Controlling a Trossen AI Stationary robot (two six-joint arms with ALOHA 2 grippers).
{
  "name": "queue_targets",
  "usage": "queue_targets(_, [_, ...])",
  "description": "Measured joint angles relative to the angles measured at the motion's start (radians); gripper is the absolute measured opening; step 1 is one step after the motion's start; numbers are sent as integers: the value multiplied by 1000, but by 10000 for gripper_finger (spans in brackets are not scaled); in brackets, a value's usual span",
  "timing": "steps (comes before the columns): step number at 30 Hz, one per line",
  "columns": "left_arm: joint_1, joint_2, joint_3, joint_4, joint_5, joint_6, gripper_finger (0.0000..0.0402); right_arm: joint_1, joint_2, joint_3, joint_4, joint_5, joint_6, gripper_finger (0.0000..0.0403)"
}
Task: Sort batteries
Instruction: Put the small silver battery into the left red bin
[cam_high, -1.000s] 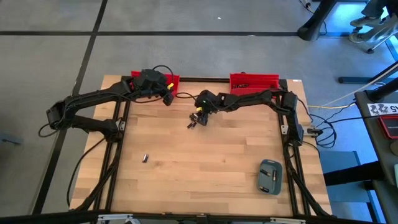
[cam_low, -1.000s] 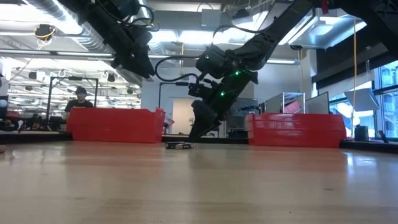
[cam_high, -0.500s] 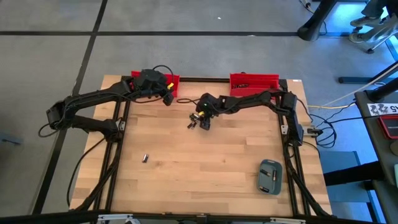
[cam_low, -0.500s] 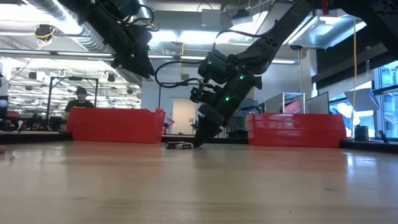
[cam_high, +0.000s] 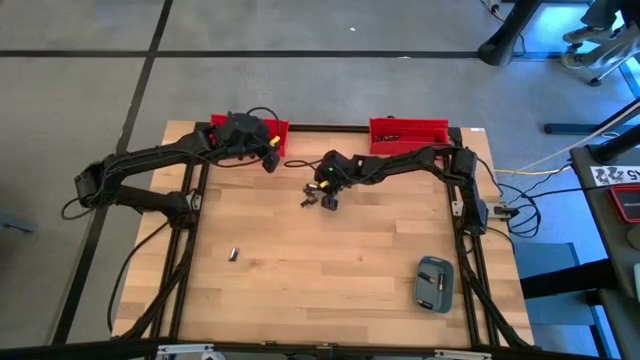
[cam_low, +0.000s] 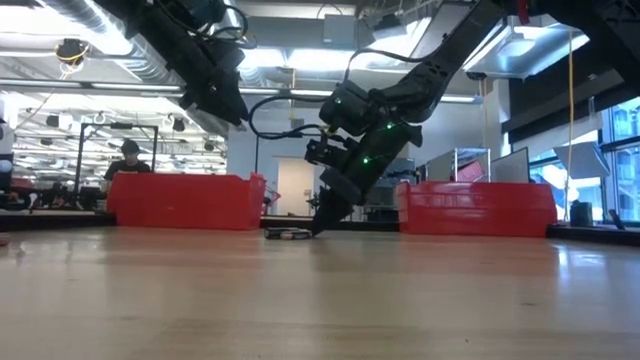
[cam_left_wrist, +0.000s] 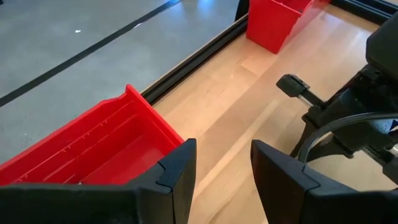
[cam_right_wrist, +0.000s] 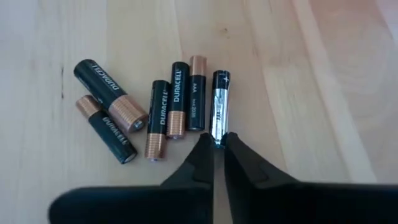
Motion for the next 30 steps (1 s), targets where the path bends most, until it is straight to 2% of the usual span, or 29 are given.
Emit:
queue_targets(4, [-1,0,0,-16,0,0,143,-7,-15,-1,-13,-7,1,20])
queue_targets(10, [-1,17,0,4,1,28,143,-19,-84,-6,-52,30,2,7])
queue_targets(20, [-14,172,-1,124,73,78,143,-42,-150,-4,-112,80,-25,4])
queue_targets(25, [-12,218,-1,149,69,47,143,-95,-150,6,-117,92,8,23])
queue_targets(30, [-12,216,-1,150,61,38,143,-159,-150,55,-234,85,17,73])
